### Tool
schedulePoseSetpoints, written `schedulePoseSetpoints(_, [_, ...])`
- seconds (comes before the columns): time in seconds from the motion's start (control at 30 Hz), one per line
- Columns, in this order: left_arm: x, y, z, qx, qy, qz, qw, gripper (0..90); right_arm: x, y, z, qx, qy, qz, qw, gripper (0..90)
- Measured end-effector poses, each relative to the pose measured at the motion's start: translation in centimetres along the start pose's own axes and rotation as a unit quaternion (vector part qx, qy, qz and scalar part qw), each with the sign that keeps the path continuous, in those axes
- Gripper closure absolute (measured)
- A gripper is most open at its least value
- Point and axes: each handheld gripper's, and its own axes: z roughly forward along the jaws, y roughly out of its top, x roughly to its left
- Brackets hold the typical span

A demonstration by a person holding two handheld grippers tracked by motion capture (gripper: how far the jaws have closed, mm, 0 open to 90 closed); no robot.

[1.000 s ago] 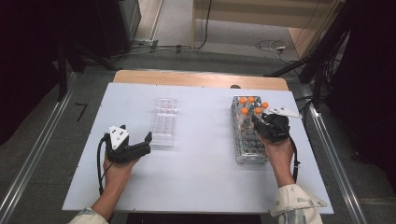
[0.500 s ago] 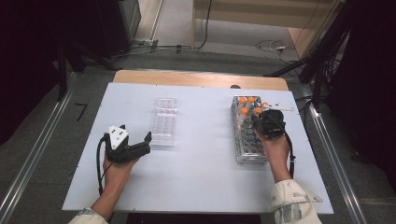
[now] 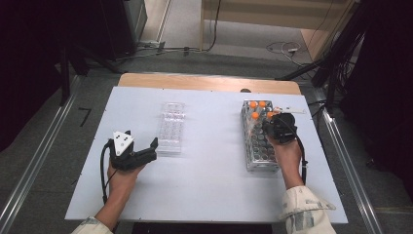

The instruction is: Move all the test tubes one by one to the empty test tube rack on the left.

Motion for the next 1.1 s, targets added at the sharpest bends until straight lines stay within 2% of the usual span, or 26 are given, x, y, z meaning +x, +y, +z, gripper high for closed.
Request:
schedulePoseSetpoints(0.13, [0.0, 0.0, 0.0, 0.001, 0.0, -0.001, 1.0, 7.1, 0.0, 0.0, 0.0, -0.002, 0.001, 0.001, 1.0, 70.8])
schedulePoseSetpoints(0.5, [0.1, 0.0, 0.0, 0.002, 0.001, 0.001, 1.0, 7.1, -0.2, -0.3, -0.5, -0.033, 0.006, 0.01, 0.9994, 70.9])
schedulePoseSetpoints(0.93, [0.1, 0.0, -0.1, 0.003, 0.002, 0.0, 1.0, 7.1, -0.1, -0.6, -1.1, -0.083, 0.014, 0.008, 0.9964, 71.0])
schedulePoseSetpoints(1.1, [0.1, 0.0, -0.1, 0.002, 0.001, -0.001, 1.0, 7.1, 0.0, -0.6, -1.4, -0.091, 0.012, 0.006, 0.9958, 71.5])
